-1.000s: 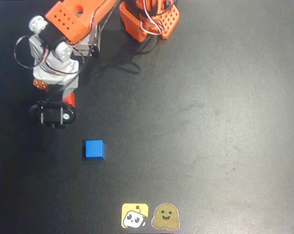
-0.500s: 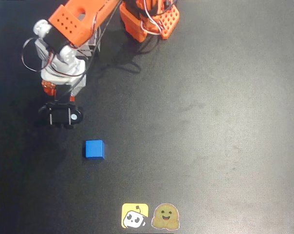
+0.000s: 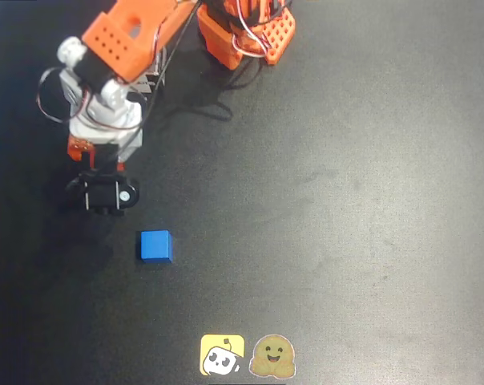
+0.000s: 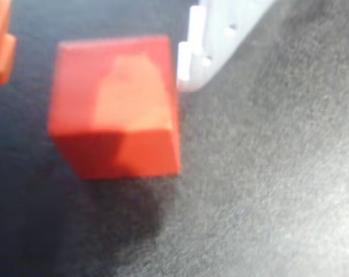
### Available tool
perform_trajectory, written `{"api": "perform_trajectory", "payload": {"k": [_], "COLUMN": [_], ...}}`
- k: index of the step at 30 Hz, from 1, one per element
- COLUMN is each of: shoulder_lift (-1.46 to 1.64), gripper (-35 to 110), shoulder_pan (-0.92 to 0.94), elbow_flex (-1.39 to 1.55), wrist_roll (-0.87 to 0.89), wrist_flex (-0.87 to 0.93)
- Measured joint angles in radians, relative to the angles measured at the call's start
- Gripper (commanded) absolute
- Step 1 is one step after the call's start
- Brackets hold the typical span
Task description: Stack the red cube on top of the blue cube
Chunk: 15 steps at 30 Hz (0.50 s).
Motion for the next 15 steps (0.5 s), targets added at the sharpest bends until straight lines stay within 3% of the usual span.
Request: {"api": "perform_trajectory", "payload": {"k": [15], "shoulder_lift": [-0.049], "gripper": [18], "shoulder_pan": [0.003], "elbow_flex": [0.038], "wrist_roll": [0.003], "wrist_flex": [-0.06]}}
